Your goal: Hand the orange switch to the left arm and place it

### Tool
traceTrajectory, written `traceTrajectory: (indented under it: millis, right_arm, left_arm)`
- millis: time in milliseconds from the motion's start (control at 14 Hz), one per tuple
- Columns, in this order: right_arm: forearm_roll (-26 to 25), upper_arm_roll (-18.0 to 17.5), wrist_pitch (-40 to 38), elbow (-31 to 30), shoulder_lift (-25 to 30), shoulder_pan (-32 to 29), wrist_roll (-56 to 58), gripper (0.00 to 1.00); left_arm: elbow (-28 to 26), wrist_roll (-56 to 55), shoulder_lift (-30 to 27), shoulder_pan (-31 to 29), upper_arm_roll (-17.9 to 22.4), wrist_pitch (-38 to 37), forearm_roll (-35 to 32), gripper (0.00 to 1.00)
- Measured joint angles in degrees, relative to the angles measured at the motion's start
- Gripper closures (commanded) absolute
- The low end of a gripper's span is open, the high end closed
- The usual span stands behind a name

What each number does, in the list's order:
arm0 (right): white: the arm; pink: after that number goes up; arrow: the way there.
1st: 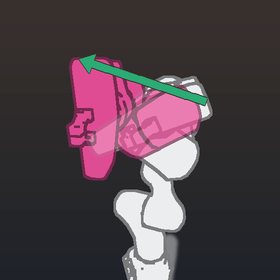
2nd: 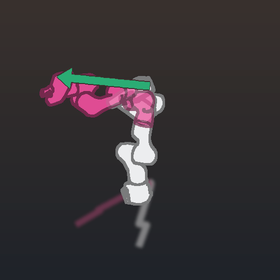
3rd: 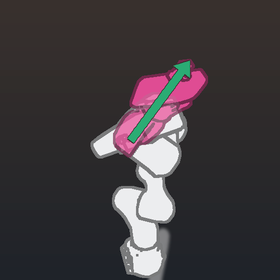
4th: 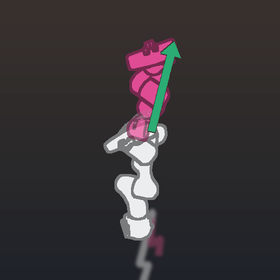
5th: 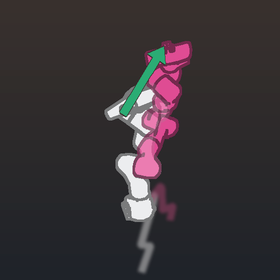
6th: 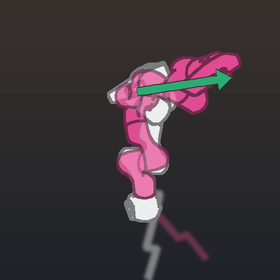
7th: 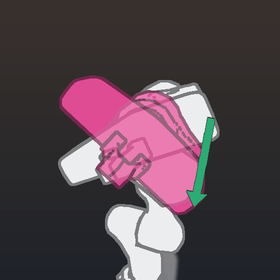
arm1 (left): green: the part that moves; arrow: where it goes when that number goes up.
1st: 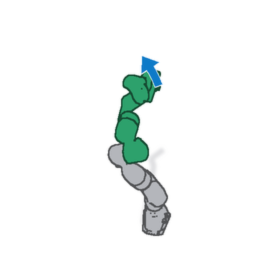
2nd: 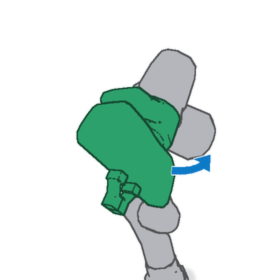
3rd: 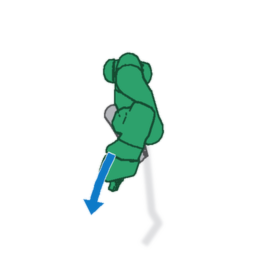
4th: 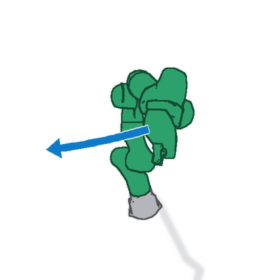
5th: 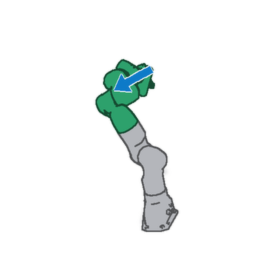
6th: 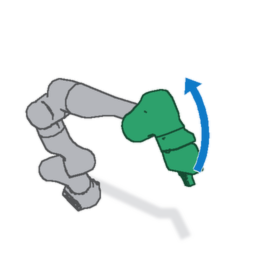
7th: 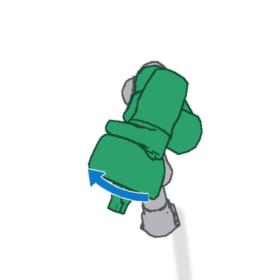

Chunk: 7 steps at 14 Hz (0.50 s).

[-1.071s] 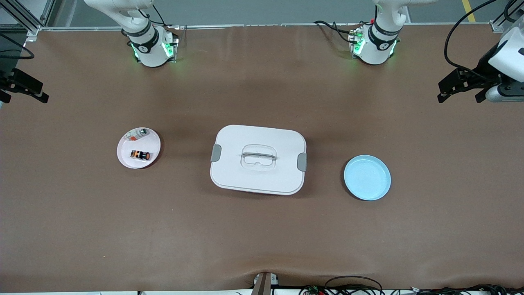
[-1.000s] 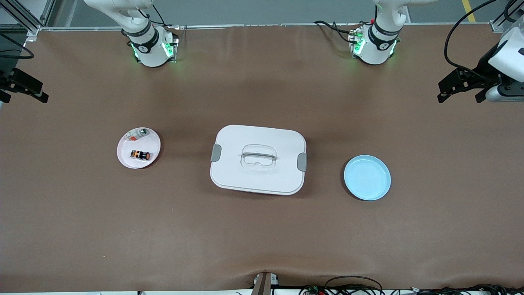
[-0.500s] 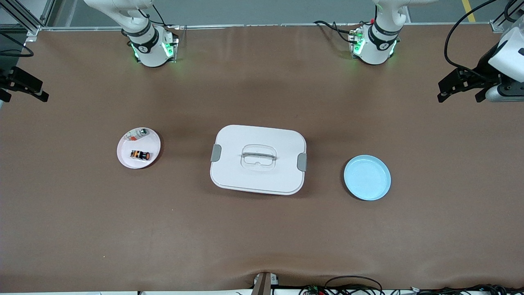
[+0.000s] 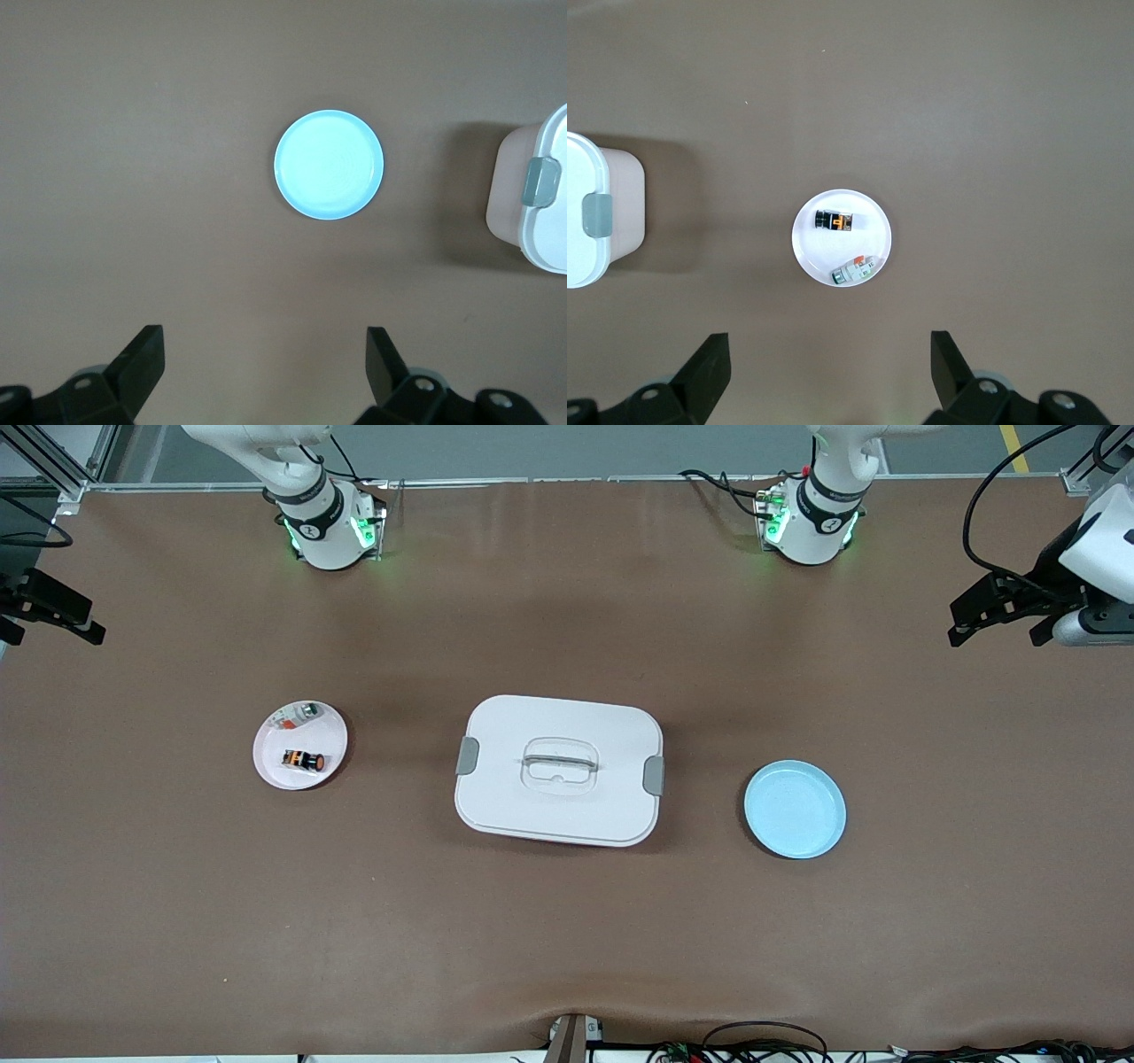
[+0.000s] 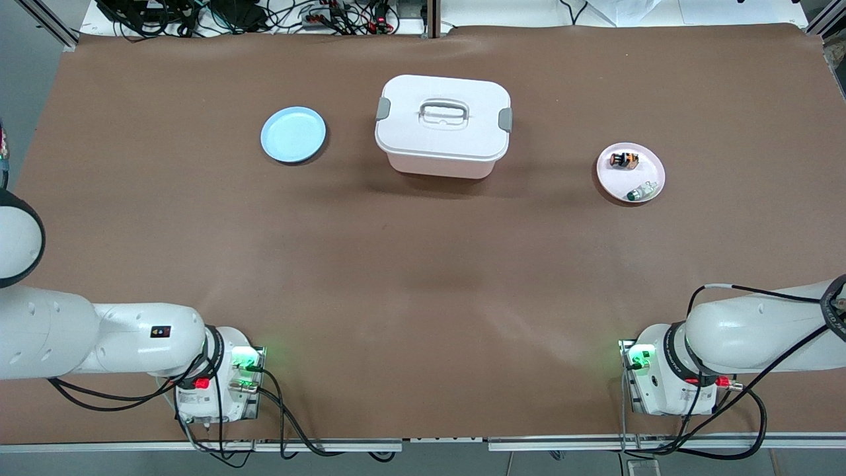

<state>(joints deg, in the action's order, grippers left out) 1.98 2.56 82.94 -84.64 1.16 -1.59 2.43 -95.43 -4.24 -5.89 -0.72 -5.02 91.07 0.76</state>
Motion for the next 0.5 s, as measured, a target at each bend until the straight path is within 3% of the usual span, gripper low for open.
traceTrajectory:
  millis: [500]
  right_arm:
    - [0.21,0.15,-0.25,-0.03,0.0,-0.13,-0.03,0.0]
  left_arm:
    - [-0.1,0.0,0.23,-0.05,0.03,-1.75,0.0,0.0]
